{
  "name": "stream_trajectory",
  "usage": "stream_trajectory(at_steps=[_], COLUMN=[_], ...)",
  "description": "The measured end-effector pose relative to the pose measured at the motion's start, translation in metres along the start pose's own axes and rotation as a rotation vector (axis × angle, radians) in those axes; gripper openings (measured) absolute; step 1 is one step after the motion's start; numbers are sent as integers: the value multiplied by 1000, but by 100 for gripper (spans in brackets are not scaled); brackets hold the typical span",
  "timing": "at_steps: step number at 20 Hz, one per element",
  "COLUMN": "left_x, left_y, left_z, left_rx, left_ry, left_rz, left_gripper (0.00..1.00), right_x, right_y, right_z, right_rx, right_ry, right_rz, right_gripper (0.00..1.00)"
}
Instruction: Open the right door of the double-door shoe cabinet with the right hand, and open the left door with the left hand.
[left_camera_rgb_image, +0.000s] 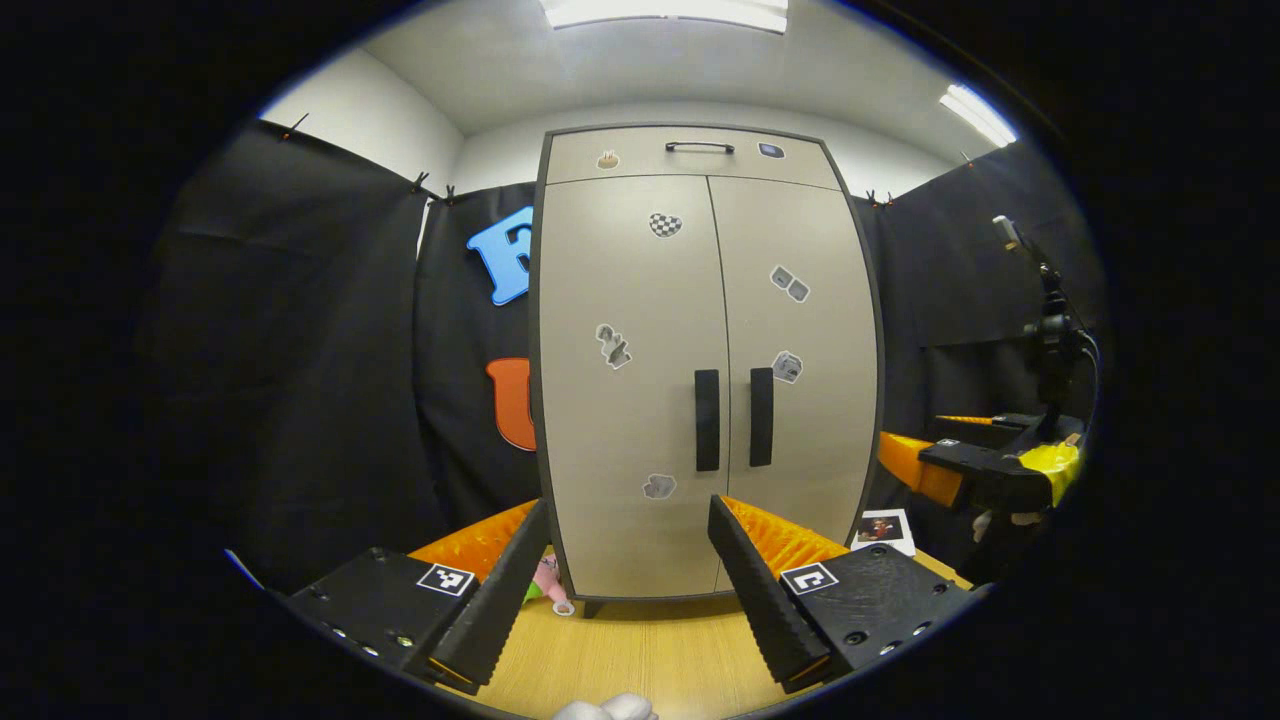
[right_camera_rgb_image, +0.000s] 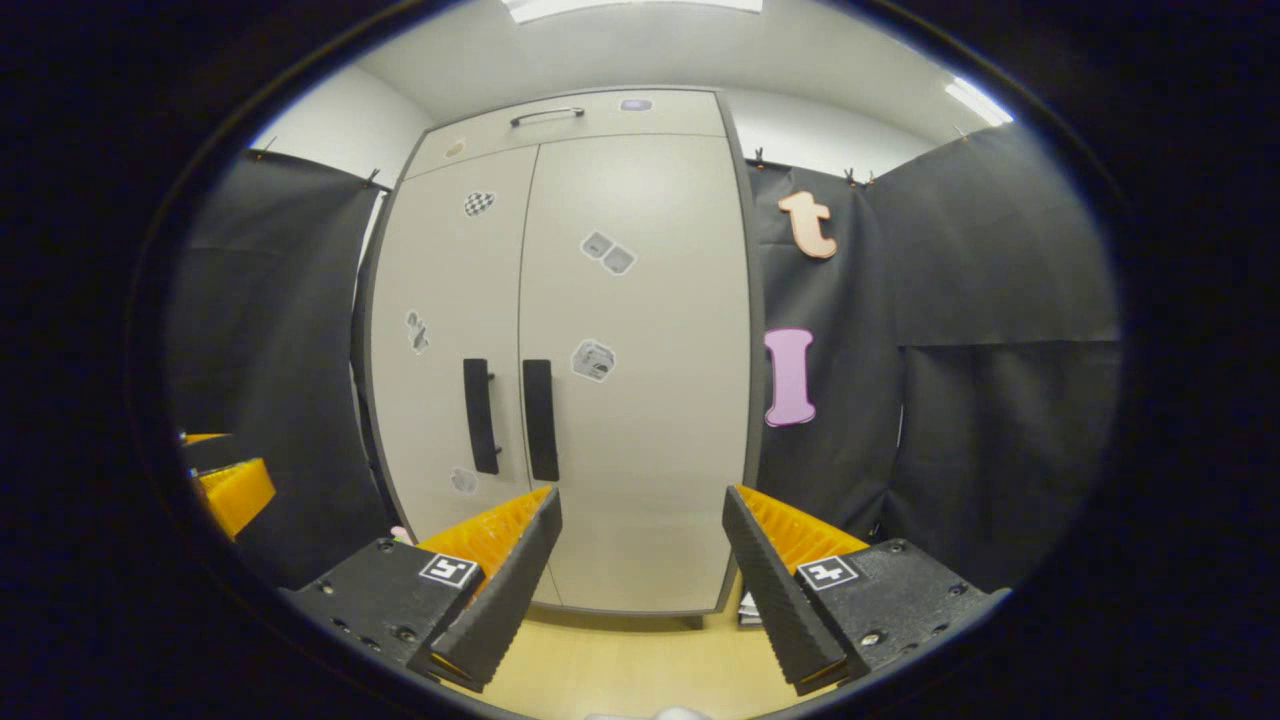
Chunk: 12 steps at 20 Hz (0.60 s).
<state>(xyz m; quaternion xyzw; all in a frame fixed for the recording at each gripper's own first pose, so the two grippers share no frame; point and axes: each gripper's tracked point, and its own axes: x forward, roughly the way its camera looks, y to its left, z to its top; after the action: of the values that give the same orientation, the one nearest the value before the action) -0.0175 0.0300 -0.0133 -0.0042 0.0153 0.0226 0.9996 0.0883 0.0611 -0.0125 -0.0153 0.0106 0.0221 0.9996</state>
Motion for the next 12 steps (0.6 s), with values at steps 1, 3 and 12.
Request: stream_trajectory(at_steps=[1,3,12], left_x=[-1,-5,-24], left_y=[4,10,34], left_z=[-1,-4,-11], left_rx=[-1,1,-11], left_ry=[4,12,35], left_rz=[8,24,96], left_gripper=[95,95,95], right_x=[12,39,130], right_y=[8,27,85], right_z=[0,3,11], right_rx=[2,8,12], right_ry=[3,-4,13], right_rz=[9,23,38], right_gripper=[100,100,95])
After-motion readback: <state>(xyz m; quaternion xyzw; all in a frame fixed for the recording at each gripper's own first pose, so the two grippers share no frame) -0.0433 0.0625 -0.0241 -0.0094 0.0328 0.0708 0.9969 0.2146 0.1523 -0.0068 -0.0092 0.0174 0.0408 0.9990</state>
